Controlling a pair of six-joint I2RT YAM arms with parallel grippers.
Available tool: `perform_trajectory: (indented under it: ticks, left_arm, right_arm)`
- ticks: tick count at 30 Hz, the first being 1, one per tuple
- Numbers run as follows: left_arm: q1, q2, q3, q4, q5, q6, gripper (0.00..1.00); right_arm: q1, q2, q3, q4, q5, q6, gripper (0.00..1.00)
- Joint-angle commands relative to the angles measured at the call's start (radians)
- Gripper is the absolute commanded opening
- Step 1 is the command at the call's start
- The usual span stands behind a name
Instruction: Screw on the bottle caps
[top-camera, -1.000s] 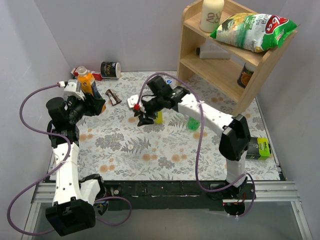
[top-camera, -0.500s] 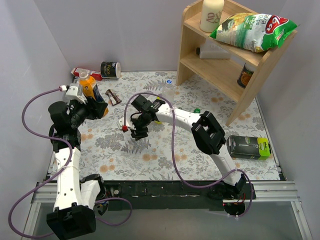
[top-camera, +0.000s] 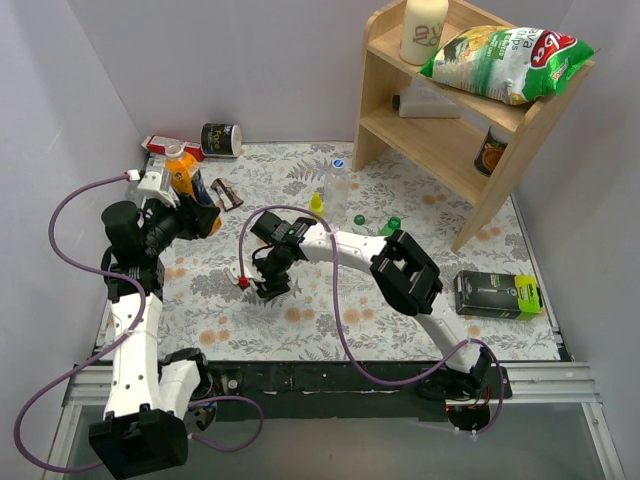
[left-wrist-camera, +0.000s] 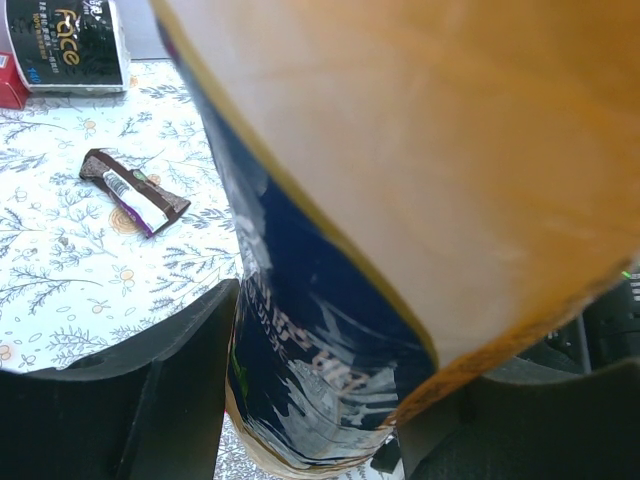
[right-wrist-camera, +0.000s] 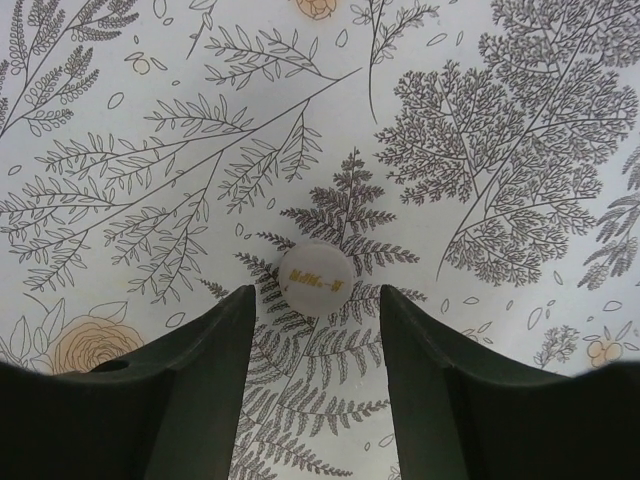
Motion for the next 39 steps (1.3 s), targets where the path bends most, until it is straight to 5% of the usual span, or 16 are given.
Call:
perform_trajectory:
  ticks: [1,39]
  left_arm:
    - [-0.012,-0.004,0.012,-0.001,-0.006,0.007,0.0]
    - [-0.015,-0.017,-0.045,0.012,0.013,0.009,0.0]
  right_arm:
    - [0.003,0.013,-0.022,0.044,0.001,0.023,0.6]
    - [0.017,0.056,-0.062,0.087,-0.022,0.128,0.47]
